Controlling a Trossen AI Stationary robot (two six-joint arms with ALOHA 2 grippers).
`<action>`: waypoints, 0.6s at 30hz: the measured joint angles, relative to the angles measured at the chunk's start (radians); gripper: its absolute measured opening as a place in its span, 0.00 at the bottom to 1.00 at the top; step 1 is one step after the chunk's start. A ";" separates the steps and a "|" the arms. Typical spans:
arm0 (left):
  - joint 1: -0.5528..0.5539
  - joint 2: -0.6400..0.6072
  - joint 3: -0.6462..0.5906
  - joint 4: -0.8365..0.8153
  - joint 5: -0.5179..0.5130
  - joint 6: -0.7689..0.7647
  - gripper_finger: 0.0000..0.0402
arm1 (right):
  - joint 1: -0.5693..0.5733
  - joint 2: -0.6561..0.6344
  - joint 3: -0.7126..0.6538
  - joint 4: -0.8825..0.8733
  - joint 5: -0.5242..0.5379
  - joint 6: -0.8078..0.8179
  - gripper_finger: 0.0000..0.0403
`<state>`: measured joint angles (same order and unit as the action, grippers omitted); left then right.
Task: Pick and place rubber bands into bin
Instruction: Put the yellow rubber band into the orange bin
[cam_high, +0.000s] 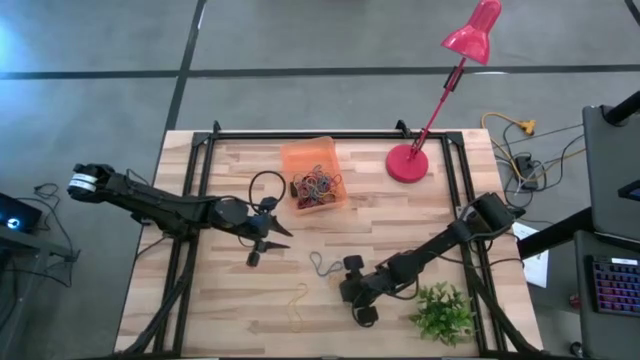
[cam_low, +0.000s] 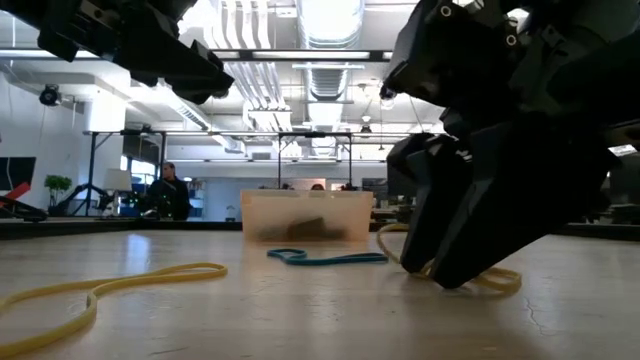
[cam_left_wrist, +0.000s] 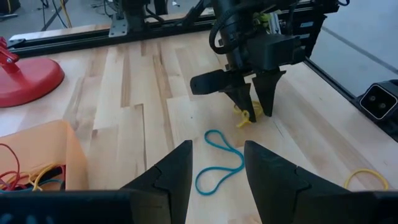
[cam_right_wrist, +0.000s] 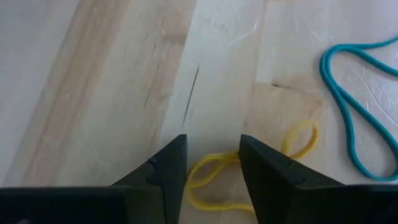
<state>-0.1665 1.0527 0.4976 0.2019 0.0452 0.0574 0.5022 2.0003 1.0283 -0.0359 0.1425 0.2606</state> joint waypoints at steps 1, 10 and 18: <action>0.000 0.000 0.000 0.000 0.000 0.000 0.32 | 0.001 -0.001 0.000 -0.003 0.000 0.002 0.33; 0.001 0.000 0.000 0.000 0.000 0.000 0.32 | 0.007 -0.025 -0.001 -0.084 -0.009 0.039 0.28; 0.001 0.000 0.000 0.000 0.000 0.000 0.32 | 0.009 -0.037 -0.001 -0.118 0.007 0.054 0.17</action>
<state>-0.1658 1.0531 0.4972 0.2017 0.0452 0.0578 0.5116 1.9633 1.0273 -0.1543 0.1491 0.3141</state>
